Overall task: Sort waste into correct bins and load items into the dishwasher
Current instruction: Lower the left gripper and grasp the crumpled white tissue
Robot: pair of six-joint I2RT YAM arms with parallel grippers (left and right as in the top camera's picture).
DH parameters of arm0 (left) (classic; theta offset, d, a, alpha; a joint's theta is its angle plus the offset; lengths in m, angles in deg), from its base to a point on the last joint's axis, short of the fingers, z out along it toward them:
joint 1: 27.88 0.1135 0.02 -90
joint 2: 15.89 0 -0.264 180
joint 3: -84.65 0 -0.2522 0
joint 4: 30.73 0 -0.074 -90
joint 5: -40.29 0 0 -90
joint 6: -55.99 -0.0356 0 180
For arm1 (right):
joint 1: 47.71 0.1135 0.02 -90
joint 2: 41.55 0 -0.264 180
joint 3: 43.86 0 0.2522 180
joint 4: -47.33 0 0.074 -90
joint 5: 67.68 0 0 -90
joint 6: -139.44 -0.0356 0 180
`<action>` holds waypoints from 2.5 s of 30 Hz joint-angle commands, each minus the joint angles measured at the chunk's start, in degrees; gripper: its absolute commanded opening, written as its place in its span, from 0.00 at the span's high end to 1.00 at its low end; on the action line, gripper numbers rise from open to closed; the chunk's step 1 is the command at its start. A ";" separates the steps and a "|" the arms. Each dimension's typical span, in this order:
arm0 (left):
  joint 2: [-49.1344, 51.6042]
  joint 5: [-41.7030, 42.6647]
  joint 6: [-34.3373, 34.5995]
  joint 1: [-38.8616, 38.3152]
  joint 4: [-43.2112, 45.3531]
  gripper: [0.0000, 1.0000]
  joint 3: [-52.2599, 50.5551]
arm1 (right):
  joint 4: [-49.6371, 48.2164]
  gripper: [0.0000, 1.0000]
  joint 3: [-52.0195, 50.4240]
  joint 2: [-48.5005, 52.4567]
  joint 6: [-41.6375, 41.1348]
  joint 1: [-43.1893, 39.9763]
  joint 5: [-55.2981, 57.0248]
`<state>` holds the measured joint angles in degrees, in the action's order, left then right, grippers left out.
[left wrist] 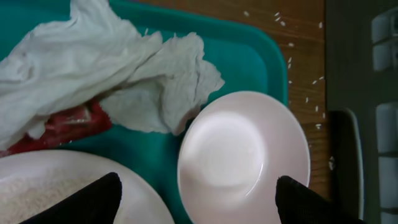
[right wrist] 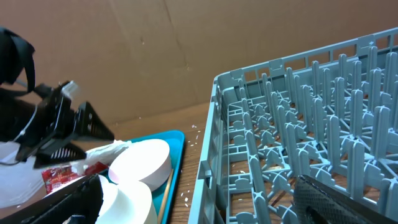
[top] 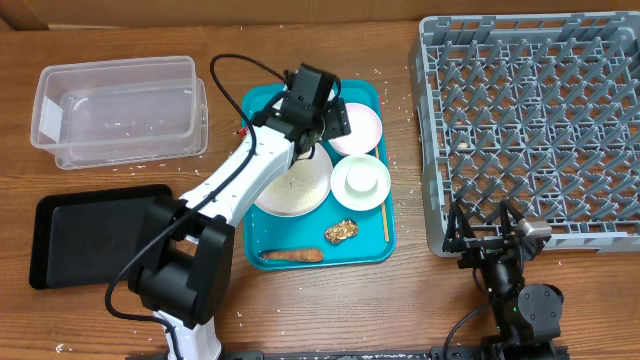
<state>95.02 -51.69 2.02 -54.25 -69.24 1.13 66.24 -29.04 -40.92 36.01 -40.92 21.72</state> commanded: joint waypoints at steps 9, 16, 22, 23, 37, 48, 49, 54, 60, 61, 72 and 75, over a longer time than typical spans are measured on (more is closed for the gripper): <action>-2.01 4.50 -7.26 0.11 3.89 0.13 1.40 | -0.37 0.00 -0.59 -0.46 0.37 -0.07 0.50; -2.51 -10.43 -8.22 0.61 3.98 0.10 2.32 | -0.37 0.00 -0.59 -0.46 0.37 -0.07 0.50; -2.47 -19.85 -11.69 2.51 2.27 0.10 2.29 | -0.37 0.00 -0.59 -0.46 0.37 -0.07 0.50; -2.45 -19.21 -12.28 2.97 1.97 0.10 2.25 | -0.37 0.00 -0.59 -0.46 0.37 -0.07 0.50; 1.31 -13.42 -21.84 6.47 0.61 0.06 2.12 | -0.37 0.00 -0.59 -0.46 0.37 -0.07 0.50; 5.01 -7.30 -35.93 6.54 1.68 0.04 2.14 | -0.37 0.00 -0.59 -0.46 0.37 -0.07 0.50; 5.31 -7.54 -36.63 6.56 1.95 0.04 2.14 | -0.37 0.00 -0.59 -0.46 0.37 -0.07 0.50; 7.19 -7.56 -39.28 6.64 2.97 0.05 2.14 | -0.37 0.00 -0.59 -0.46 0.37 -0.07 0.50; 9.44 -7.69 -39.98 6.97 5.01 0.10 2.14 | -0.37 0.00 -0.59 -0.46 0.39 -0.07 0.50; 9.70 -7.91 -39.95 7.13 5.40 0.11 2.14 | -0.37 0.00 -0.59 -0.46 0.37 -0.07 0.50; 9.29 -8.92 -39.89 7.26 6.71 0.21 2.29 | -0.37 0.00 -0.59 -0.46 0.37 -0.07 0.50; 9.29 -8.96 -39.89 7.28 6.75 0.30 2.29 | -0.37 0.00 -0.59 -0.46 0.37 -0.07 0.50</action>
<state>104.14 -59.88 -37.41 -47.23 -62.86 2.09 66.24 -29.04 -40.92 36.01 -40.92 21.72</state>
